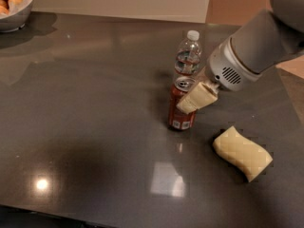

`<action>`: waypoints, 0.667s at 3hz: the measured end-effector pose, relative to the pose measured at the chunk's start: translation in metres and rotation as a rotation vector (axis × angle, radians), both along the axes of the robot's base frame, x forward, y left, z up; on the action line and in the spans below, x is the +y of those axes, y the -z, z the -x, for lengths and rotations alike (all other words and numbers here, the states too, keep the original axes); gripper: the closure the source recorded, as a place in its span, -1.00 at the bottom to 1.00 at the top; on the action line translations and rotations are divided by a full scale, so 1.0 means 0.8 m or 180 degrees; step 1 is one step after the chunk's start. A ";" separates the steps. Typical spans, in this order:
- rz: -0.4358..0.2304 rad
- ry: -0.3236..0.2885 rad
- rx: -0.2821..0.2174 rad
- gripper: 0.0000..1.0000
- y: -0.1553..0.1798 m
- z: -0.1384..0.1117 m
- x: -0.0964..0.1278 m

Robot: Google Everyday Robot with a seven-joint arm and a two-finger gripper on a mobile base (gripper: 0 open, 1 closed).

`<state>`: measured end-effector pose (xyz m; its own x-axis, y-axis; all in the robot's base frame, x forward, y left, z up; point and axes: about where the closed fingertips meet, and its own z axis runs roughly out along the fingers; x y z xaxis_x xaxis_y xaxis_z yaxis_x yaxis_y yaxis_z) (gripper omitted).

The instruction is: Move coke can near water bottle

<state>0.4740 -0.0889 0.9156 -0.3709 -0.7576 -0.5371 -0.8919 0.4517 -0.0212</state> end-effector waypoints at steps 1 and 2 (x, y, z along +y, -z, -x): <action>-0.0020 0.0244 -0.0112 1.00 0.006 -0.019 -0.026; -0.0024 0.0387 -0.0177 1.00 0.012 -0.032 -0.045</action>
Offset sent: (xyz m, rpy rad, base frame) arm 0.0396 -0.0555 -0.0177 0.0105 -0.0751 -0.1773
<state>0.5000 -0.1247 0.9058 -0.4292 -0.7049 -0.5648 -0.8282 0.5566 -0.0653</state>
